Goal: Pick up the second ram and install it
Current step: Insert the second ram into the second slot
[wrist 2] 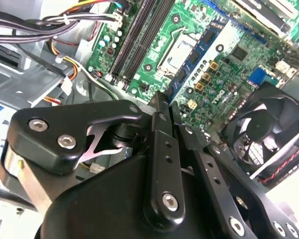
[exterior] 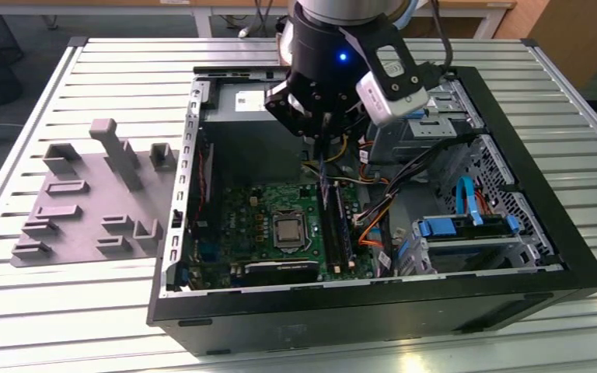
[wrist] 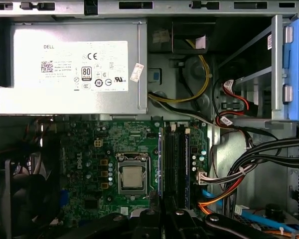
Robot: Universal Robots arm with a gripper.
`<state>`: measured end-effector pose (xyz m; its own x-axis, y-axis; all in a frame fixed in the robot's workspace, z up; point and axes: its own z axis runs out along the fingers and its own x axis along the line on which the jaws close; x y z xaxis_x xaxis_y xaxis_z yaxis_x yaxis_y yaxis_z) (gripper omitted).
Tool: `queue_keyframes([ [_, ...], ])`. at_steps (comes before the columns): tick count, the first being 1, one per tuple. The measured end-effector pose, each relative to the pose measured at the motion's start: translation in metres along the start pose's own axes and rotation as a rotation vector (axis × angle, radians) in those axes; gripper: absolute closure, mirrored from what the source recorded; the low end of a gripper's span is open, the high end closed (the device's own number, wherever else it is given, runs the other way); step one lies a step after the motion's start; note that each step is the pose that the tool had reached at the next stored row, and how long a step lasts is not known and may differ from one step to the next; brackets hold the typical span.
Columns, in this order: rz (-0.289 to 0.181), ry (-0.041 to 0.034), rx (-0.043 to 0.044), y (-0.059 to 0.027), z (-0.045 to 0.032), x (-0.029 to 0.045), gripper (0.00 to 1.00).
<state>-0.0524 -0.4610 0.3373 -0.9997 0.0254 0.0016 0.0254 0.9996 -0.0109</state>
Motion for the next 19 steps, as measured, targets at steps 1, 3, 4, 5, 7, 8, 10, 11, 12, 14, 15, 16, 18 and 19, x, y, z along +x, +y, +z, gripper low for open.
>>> queue_keyframes([
  [1,-0.003,0.0001,0.0,-0.0002,0.0018,0.0,0.86],
  [3,-0.018,0.0002,0.0001,-0.0004,0.0054,-0.0001,0.86],
  [4,-0.025,0.0001,0.0002,-0.0004,0.0071,-0.0003,0.86],
  [5,-0.031,0.0,0.0001,-0.0003,0.0105,-0.0004,0.86],
  [7,-0.032,0.0001,0.0003,-0.0004,0.0116,-0.0006,0.86],
  [8,-0.032,0.0,0.0001,-0.0007,0.012,-0.0006,0.86],
  [10,-0.032,0.0,0.0002,-0.0031,0.0131,-0.0007,0.86],
  [11,-0.032,0.0,0.0,-0.0036,0.0142,-0.0007,0.86],
  [12,-0.032,0.0,0.0,-0.004,0.0158,-0.0006,0.86],
  [14,-0.035,0.0,0.0002,-0.0041,0.0193,-0.0015,0.86],
  [15,-0.041,-0.0001,0.0002,-0.0041,0.0211,-0.002,0.86],
  [16,-0.047,-0.0002,0.0001,-0.004,0.0231,-0.0024,0.86],
  [18,-0.049,-0.0002,0.0002,-0.004,0.0267,-0.0025,0.86],
  [19,-0.049,-0.0002,0.0002,-0.004,0.0285,-0.0025,0.86],
])
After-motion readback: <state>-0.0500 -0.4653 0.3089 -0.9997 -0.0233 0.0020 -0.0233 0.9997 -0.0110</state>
